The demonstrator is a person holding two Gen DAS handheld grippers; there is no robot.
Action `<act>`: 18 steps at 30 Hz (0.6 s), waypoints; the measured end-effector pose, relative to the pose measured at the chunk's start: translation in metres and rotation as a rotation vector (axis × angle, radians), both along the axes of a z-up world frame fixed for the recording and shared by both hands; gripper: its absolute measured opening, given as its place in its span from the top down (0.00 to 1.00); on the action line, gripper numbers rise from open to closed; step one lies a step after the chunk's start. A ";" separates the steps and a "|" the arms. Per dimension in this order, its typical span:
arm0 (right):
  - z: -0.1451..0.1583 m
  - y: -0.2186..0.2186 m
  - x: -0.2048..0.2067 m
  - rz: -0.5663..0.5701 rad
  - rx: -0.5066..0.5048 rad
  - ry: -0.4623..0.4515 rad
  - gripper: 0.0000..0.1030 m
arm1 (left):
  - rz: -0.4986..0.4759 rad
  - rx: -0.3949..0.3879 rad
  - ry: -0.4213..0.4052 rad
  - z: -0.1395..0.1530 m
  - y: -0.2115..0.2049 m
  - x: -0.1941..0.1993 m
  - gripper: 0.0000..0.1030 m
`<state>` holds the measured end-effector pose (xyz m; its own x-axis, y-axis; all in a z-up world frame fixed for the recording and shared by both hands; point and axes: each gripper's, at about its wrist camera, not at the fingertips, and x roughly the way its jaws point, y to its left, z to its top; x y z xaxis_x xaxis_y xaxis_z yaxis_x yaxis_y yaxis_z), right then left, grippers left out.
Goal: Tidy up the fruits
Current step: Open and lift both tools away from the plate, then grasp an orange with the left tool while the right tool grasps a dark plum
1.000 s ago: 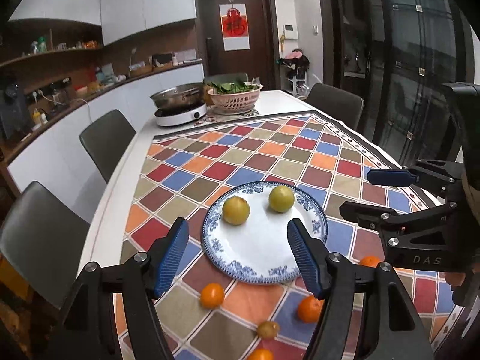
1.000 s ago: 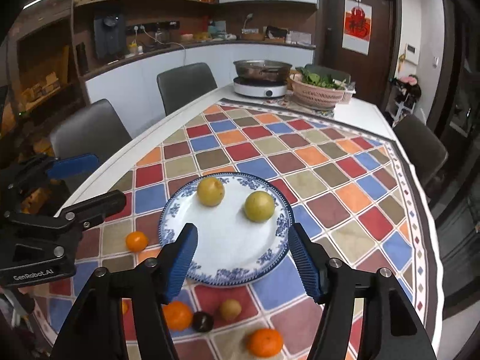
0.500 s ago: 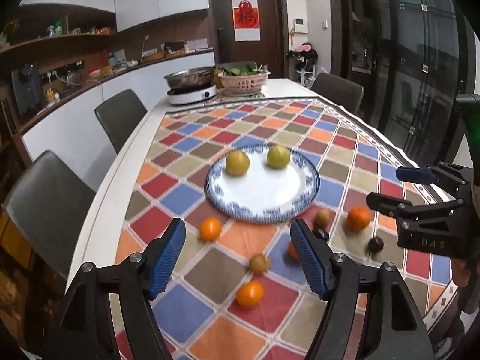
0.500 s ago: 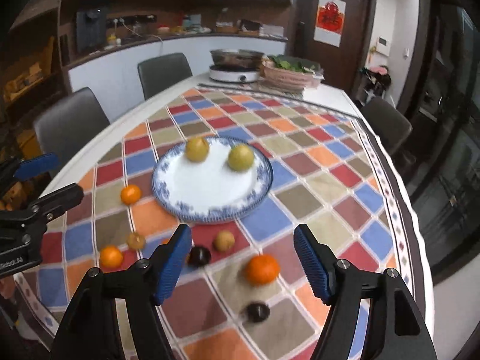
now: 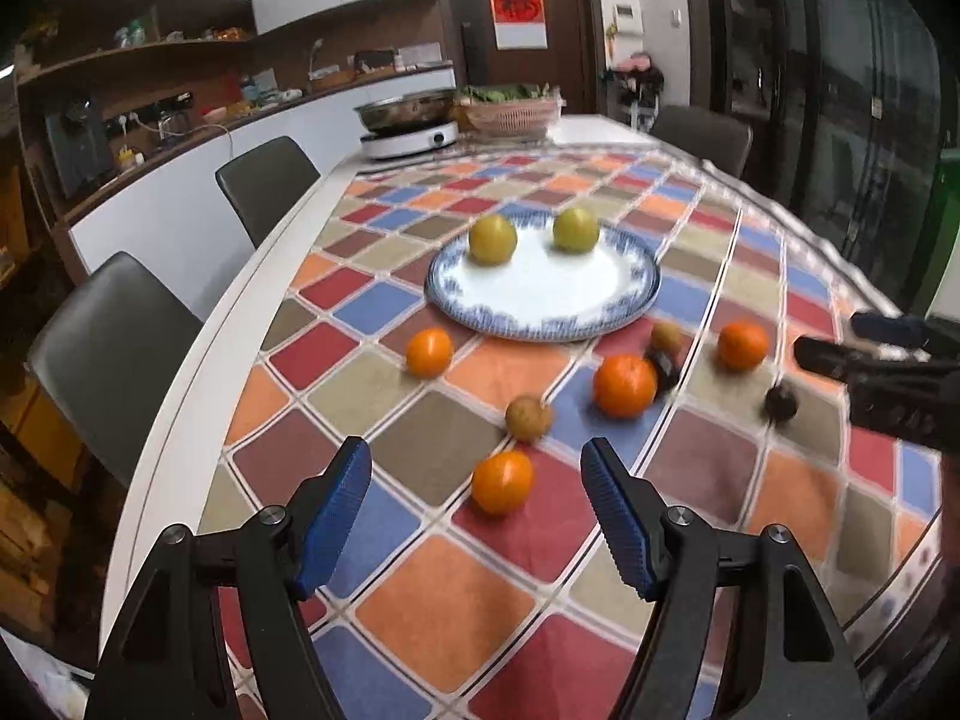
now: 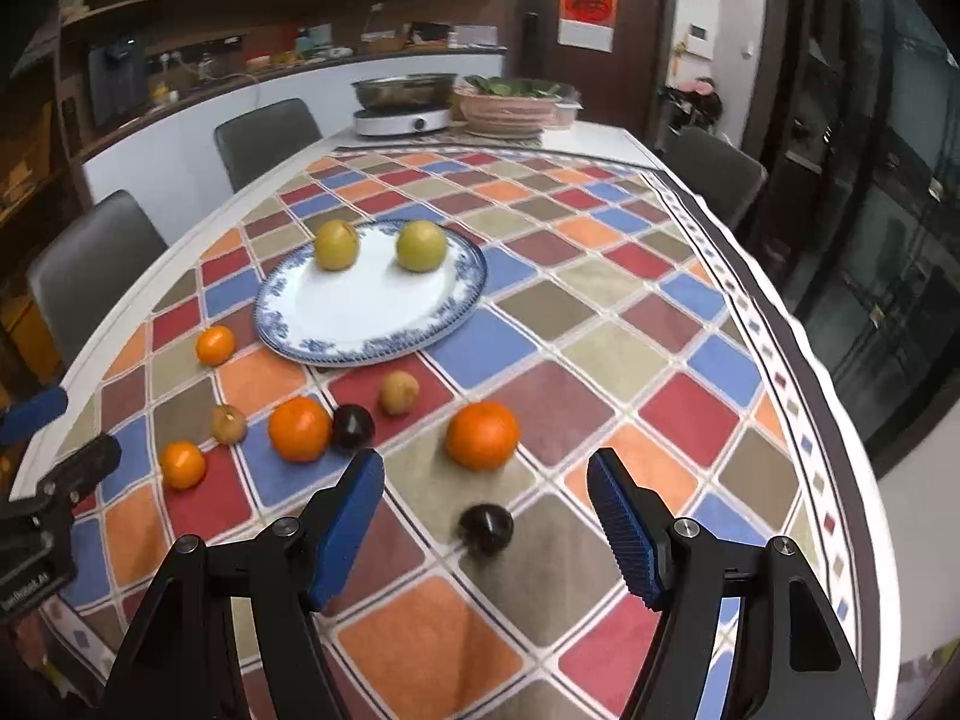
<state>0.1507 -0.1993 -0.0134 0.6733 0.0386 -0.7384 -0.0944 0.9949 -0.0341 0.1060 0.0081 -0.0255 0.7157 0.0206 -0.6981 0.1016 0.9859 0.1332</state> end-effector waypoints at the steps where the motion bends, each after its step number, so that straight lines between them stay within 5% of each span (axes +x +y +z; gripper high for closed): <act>1: -0.003 -0.001 -0.001 -0.003 -0.001 0.012 0.31 | -0.004 0.008 0.007 -0.004 -0.001 0.000 0.30; 14: -0.039 -0.003 0.013 -0.019 0.010 0.170 0.32 | -0.017 -0.043 0.140 -0.035 0.003 0.019 0.30; 18: -0.043 -0.002 0.016 -0.020 -0.011 0.174 0.38 | -0.014 -0.056 0.161 -0.041 0.003 0.029 0.39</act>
<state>0.1664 -0.2012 -0.0569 0.5357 0.0176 -0.8442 -0.0798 0.9964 -0.0298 0.1346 0.0110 -0.0670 0.5942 -0.0307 -0.8037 0.1309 0.9896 0.0590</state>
